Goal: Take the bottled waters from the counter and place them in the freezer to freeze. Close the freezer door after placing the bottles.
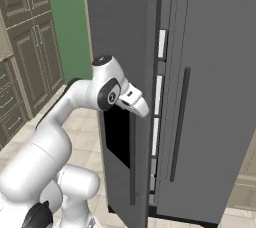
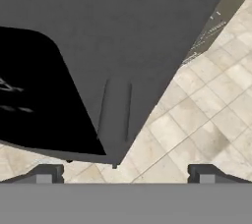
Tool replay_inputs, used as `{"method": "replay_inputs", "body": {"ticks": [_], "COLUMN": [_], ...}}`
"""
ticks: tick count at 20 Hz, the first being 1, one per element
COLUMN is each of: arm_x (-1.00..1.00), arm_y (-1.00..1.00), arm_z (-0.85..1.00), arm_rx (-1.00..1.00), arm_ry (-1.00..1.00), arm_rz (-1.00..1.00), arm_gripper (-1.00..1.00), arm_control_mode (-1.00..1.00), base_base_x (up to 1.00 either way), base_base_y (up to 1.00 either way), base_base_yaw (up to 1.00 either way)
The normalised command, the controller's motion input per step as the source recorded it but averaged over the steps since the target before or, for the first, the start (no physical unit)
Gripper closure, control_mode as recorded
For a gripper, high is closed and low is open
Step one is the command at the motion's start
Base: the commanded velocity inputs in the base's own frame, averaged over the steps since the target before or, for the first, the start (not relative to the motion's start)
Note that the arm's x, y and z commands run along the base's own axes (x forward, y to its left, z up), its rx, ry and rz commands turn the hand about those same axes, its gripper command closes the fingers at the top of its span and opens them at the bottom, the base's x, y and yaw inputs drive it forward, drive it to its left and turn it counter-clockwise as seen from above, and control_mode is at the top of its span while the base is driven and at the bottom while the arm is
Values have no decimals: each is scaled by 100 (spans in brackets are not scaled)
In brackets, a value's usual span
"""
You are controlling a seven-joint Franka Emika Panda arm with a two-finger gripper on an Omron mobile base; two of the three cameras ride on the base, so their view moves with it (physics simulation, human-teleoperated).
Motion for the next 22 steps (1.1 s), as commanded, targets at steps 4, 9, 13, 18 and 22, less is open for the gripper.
{"method": "replay_inputs", "body": {"ticks": [4,9,13,18,22], "arm_x": [0,1,20,29,26], "arm_y": [-23,-3,9,5,0], "arm_z": [0,0,0,0,0], "arm_rx": [2,0,0,0,-2], "arm_ry": [-18,-14,-2,0,0], "arm_rz": [10,11,6,2,0], "arm_gripper": [-100,-100,-100,-100,-100], "arm_control_mode": [-100,-100,-100,-100,-100], "base_base_x": [0,0,0,0,0], "base_base_y": [0,0,0,0,0], "base_base_yaw": [0,0,0,0,0]}}
